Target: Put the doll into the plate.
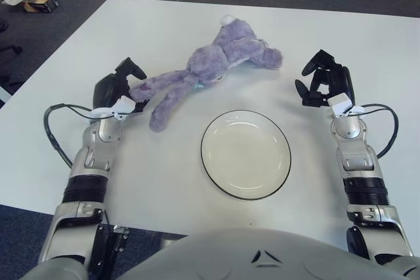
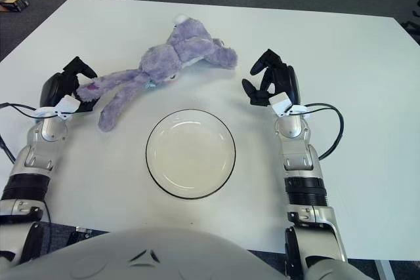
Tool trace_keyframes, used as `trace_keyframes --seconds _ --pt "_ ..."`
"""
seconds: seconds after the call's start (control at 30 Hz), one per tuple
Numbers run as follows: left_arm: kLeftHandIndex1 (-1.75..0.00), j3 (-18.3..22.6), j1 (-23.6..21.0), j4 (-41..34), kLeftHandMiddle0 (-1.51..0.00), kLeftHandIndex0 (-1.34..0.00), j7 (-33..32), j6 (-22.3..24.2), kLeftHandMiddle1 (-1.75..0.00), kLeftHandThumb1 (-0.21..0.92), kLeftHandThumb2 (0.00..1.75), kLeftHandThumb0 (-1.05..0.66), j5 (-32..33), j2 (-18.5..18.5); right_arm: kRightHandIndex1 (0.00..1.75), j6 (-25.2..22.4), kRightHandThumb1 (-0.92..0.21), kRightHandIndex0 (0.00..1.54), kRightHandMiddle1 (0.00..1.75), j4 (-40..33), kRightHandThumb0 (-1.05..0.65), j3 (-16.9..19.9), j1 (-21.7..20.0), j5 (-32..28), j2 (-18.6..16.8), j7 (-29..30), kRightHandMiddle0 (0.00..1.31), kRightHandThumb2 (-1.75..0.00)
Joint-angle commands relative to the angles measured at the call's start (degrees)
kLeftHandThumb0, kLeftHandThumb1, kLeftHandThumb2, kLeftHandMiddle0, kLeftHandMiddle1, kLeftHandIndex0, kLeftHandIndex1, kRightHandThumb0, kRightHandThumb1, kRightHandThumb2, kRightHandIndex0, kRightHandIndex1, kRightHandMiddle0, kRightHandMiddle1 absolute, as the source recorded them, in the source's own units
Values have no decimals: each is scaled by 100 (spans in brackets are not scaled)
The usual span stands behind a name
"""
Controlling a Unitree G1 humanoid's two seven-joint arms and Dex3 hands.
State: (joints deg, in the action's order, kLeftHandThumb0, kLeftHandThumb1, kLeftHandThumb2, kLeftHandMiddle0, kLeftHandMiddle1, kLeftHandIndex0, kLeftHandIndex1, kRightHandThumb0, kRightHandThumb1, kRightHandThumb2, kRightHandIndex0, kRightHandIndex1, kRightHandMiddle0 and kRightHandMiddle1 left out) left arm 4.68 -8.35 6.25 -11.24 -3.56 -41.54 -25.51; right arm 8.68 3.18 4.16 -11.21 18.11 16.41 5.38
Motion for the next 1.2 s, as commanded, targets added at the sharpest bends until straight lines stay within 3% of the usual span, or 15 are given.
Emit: trace_keyframes --seconds 0.0,0.4,0.53,0.93,1.17 --pt "-175 -71 136 -435 -105 -49 190 559 -175 46 113 -44 -479 -302 175 -102 -47 94 175 -130 -43 -27 -67 118 88 14 49 -112" --pt "-175 -328 283 -602 -117 -57 74 1340 -175 36 125 -46 -1478 -845 175 -424 -48 92 175 -187 -43 -57 -102 148 107 -87 48 -111" --pt "-175 -363 289 -633 -120 -59 69 1424 -175 34 128 -47 -1512 -874 175 -457 -48 92 175 -188 -43 -62 -110 133 105 -107 48 -111" --pt "-175 -226 128 -541 -117 -59 -978 1344 -175 34 129 -47 -966 -313 175 -373 -48 94 175 -71 -43 -81 -161 111 140 -144 48 -111" --pt "-175 -296 -68 -901 -118 -57 -937 1553 -175 36 126 -47 -837 -48 175 -281 -46 99 175 95 -43 -173 -308 310 266 -85 49 -113"
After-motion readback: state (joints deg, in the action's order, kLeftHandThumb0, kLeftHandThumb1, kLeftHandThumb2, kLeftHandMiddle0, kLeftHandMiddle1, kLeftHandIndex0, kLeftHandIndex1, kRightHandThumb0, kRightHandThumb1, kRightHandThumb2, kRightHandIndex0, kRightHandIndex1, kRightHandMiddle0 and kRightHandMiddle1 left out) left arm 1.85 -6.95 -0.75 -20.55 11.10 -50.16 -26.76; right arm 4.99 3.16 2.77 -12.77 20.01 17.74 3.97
